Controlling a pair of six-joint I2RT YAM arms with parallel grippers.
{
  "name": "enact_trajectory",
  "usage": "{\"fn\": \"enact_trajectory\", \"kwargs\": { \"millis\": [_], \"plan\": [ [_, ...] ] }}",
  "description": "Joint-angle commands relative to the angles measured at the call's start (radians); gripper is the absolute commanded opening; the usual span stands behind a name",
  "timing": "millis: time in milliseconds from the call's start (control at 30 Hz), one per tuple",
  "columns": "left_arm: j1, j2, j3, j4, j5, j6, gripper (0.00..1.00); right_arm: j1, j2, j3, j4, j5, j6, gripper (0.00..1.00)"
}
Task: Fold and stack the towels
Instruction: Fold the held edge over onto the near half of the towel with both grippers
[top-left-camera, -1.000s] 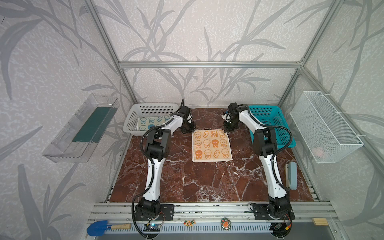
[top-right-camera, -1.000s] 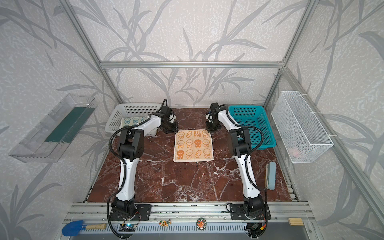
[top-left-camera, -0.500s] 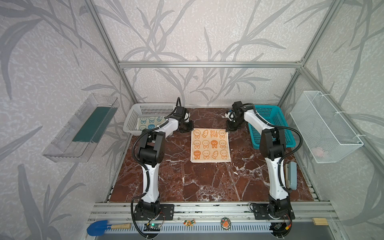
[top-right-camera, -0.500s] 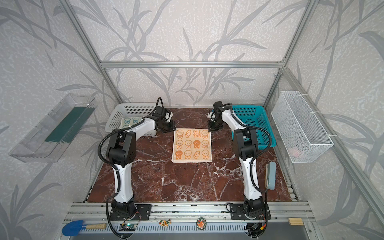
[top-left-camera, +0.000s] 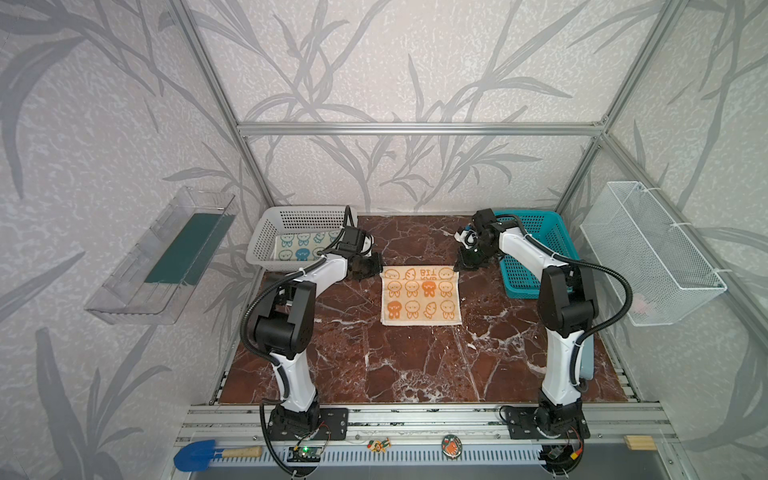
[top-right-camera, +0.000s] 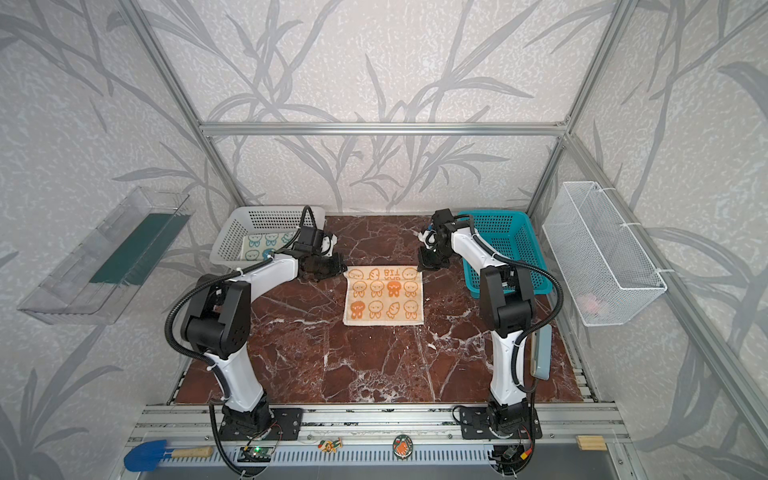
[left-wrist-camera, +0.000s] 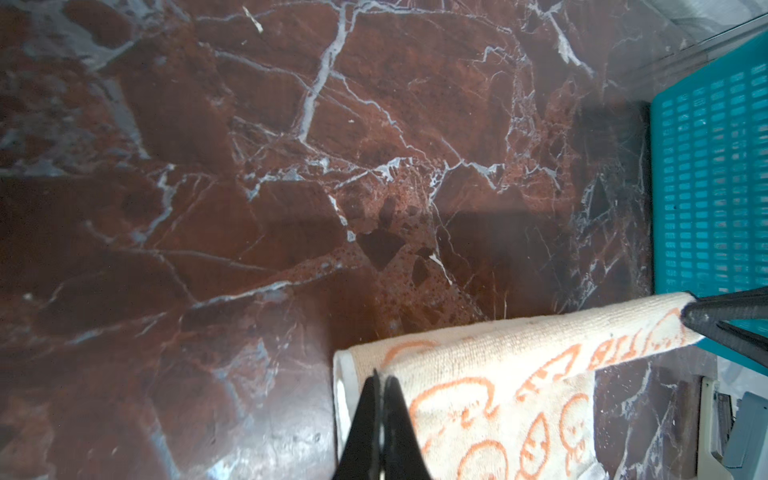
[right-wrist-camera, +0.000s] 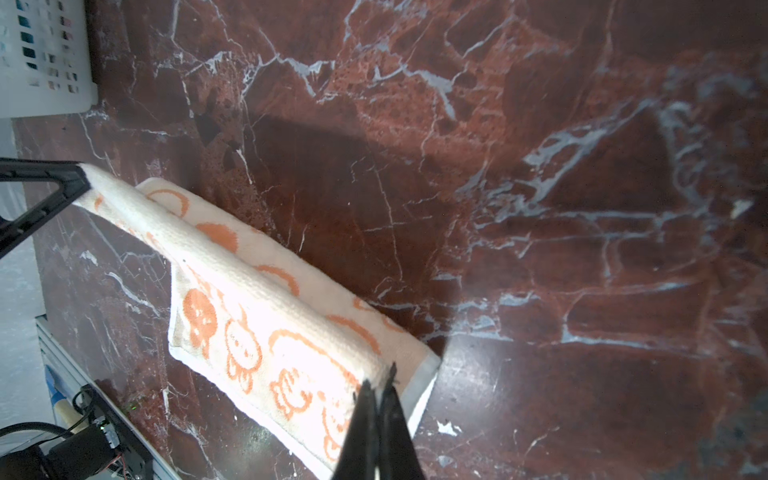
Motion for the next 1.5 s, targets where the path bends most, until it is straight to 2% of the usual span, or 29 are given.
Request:
{"fn": "enact_trajectory", "kwargs": {
  "millis": [0,300,533,667,900,1133,1467],
  "plan": [
    [0.009,-0.063,-0.069,0.044,-0.054,-0.061,0.0,-0.005,-0.072,-0.062,0.002,0.011,0.021,0.0],
    [-0.048,-0.174,-0.279,0.088,-0.065,-0.117,0.0,0.016,-0.189,-0.312,0.098,0.016,0.07,0.0],
    [-0.064,-0.166,-0.348,0.129,-0.07,-0.153,0.0,0.041,-0.172,-0.447,0.176,0.011,0.11,0.0],
    [-0.063,-0.099,-0.318,0.137,-0.061,-0.15,0.0,0.044,-0.12,-0.435,0.186,0.023,0.124,0.0],
    [-0.043,-0.004,-0.181,0.072,-0.066,-0.124,0.0,0.036,-0.022,-0.28,0.132,0.013,0.126,0.0],
    [-0.041,-0.07,-0.123,0.003,-0.08,-0.106,0.0,0.036,-0.077,-0.202,0.064,0.007,0.117,0.0],
    [-0.041,-0.154,-0.16,-0.009,-0.063,-0.123,0.0,0.035,-0.161,-0.246,0.044,0.007,0.103,0.0]
  ]
}}
